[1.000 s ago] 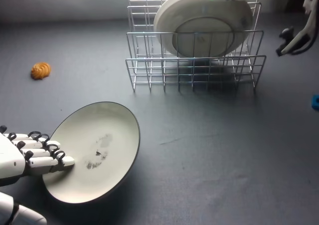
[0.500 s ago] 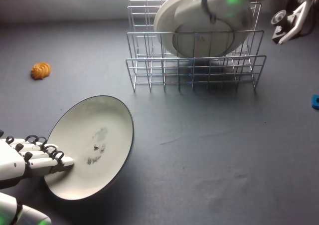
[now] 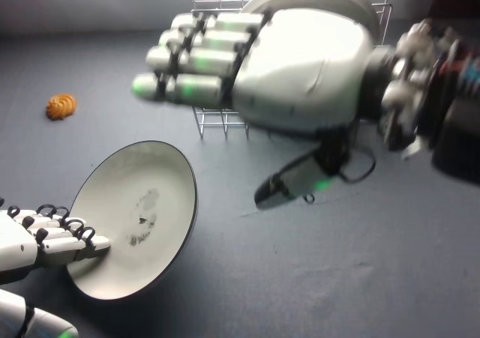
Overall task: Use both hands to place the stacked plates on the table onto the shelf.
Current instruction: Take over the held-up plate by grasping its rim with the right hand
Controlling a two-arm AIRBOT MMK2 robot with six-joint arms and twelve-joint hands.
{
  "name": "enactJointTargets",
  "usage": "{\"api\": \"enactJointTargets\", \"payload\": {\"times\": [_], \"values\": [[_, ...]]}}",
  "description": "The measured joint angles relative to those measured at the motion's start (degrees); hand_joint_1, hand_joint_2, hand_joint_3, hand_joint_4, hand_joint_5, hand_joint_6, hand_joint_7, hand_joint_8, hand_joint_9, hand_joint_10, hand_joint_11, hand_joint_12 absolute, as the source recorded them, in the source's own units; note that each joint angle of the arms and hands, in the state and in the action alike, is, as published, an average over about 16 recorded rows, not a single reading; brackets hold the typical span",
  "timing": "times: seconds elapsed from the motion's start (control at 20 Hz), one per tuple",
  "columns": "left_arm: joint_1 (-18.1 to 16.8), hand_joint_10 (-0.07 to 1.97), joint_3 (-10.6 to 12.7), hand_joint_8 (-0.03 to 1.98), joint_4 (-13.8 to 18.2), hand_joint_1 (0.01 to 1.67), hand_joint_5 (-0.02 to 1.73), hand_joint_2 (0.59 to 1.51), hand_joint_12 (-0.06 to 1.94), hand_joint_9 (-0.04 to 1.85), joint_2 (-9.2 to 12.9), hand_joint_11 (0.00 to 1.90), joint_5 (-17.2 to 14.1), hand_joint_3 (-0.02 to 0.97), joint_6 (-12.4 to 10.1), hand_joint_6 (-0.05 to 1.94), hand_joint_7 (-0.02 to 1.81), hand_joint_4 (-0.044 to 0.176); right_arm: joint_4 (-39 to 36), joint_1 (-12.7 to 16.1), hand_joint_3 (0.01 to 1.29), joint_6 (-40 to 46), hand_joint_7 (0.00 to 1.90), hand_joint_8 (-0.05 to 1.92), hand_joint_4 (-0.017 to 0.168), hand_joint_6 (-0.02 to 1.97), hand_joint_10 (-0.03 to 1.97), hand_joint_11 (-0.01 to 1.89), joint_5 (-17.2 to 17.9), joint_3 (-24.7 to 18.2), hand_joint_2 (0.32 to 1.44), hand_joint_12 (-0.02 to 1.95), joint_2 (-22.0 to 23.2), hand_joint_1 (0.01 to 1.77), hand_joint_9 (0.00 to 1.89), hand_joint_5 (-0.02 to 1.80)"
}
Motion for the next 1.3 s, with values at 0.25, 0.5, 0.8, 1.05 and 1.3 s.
{"api": "enactJointTargets", "payload": {"times": [0.25, 0.5, 0.8, 1.05, 1.3], "values": [[0.0, -0.05, -0.1, -0.01, -0.3, 0.02, 0.00, 1.121, 0.04, -0.02, 0.0, 0.04, 0.1, 0.009, 0.0, -0.04, 0.02, -0.004, -3.8, -2.7, 0.01, -4.9, 0.01, 0.01, 0.030, 0.01, 0.01, 0.02, -1.3, 1.9, 0.79, -0.02, -5.3, 1.05, 0.02, 0.03], [0.1, -0.05, -0.1, -0.01, -0.5, 0.02, 0.00, 1.118, 0.04, -0.02, 0.0, 0.04, 0.3, 0.009, 0.0, -0.04, 0.02, -0.005, -5.0, -4.0, 0.01, -8.9, 0.01, 0.01, 0.022, 0.01, 0.01, 0.02, -2.5, 5.9, 0.80, -0.02, -11.1, 1.14, 0.02, 0.03], [0.2, -0.05, -0.2, -0.01, -0.9, 0.02, 0.00, 1.120, 0.04, -0.02, 0.0, 0.04, 0.4, 0.008, 0.0, -0.04, 0.02, -0.006, -4.9, -4.6, 0.01, -11.4, 0.02, 0.01, 0.018, 0.01, 0.01, 0.02, -3.8, 10.4, 0.83, -0.02, -16.6, 1.22, 0.02, 0.06], [0.3, -0.05, -0.2, -0.01, -1.3, 0.02, 0.00, 1.120, 0.04, -0.02, 0.0, 0.04, 0.4, 0.008, 0.0, -0.04, 0.02, -0.006, -4.9, -4.9, 0.01, -12.0, 0.08, 0.01, 0.011, 0.01, 0.01, 0.02, -4.1, 12.5, 0.87, 0.08, -19.5, 1.25, 0.05, 0.16], [0.5, -0.05, -0.2, -0.01, -2.0, 0.02, 0.01, 1.118, 0.04, -0.02, 0.0, 0.04, 0.4, 0.008, 0.0, -0.04, 0.03, -0.007, -4.8, -5.2, 0.01, -12.4, 0.27, 0.02, 0.004, 0.03, 0.04, 0.03, -4.0, 13.9, 0.91, 0.46, -21.5, 1.27, 0.20, 0.36]]}}
